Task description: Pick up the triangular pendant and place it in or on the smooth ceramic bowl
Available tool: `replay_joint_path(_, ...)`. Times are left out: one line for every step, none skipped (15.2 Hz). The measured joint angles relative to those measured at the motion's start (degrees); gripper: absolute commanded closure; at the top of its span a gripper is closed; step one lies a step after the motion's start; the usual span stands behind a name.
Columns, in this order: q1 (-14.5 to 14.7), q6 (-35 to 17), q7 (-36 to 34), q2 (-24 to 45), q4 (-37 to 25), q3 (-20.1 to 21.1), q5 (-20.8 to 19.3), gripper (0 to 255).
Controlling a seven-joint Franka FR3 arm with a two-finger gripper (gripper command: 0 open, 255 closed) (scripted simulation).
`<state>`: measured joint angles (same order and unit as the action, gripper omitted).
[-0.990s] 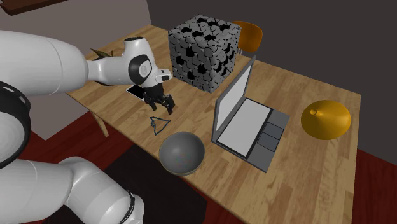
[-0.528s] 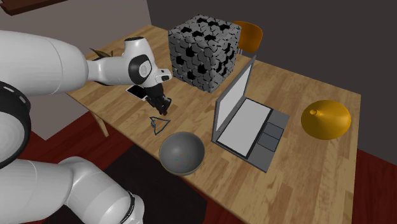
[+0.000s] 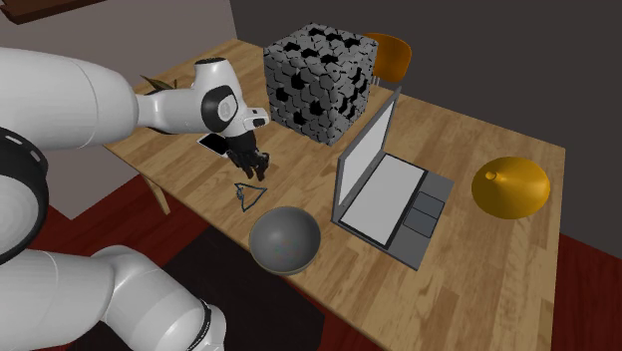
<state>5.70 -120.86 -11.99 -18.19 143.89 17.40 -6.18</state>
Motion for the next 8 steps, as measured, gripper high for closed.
replay_joint_path(0.28,-0.91,-0.76,-0.35,0.82,0.24,0.55,0)
replay_joint_path(0.80,-2.18,-2.14,-0.71,1.75,0.79,1.42,0)
replay_joint_path(1.60,-3.45,-3.71,-1.82,3.25,1.43,2.71,0)
replay_joint_path(2.51,-4.73,-5.52,-2.92,4.66,2.23,4.10,0)
replay_joint_path(3.29,-6.39,-7.38,-3.56,5.97,3.04,5.34,0)
replay_joint_path(3.85,-7.87,-9.15,-3.62,6.62,3.83,6.25,0)
replay_joint_path(4.07,-9.32,-9.90,-3.75,7.72,4.11,6.70,0)
replay_joint_path(4.13,-10.45,-10.46,-3.47,8.34,4.37,6.82,0)
